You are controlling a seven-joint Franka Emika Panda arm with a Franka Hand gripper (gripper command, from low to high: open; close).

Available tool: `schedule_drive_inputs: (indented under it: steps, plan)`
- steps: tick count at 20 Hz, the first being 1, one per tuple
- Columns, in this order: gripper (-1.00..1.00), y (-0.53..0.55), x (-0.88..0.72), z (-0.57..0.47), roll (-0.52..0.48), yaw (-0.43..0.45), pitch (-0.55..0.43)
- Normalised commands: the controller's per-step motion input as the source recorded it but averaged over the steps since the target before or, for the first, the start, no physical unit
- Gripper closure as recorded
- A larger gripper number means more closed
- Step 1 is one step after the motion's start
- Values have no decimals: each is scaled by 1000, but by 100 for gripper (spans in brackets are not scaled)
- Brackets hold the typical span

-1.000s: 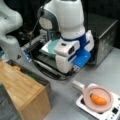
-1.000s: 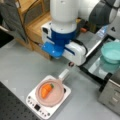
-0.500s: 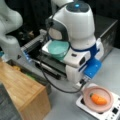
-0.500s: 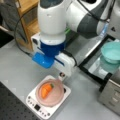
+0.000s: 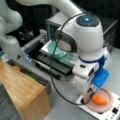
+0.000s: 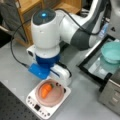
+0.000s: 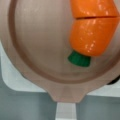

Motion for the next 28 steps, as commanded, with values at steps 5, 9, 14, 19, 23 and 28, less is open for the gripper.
schedule_drive_inputs:
  steps: [5, 9, 14, 19, 23, 28]
  plan:
    - [-100, 1, 347, -95, -275, 158, 70]
    - [-100, 41, 277, -45, -298, 108, 100]
    - [-100, 75, 257, -15, -299, 70, 88]
    - [-100, 42, 255, 2, -323, 37, 54]
    - [-100, 19, 215, -21, -332, 17, 53]
    - [-100, 18, 187, -1, -341, 7, 67]
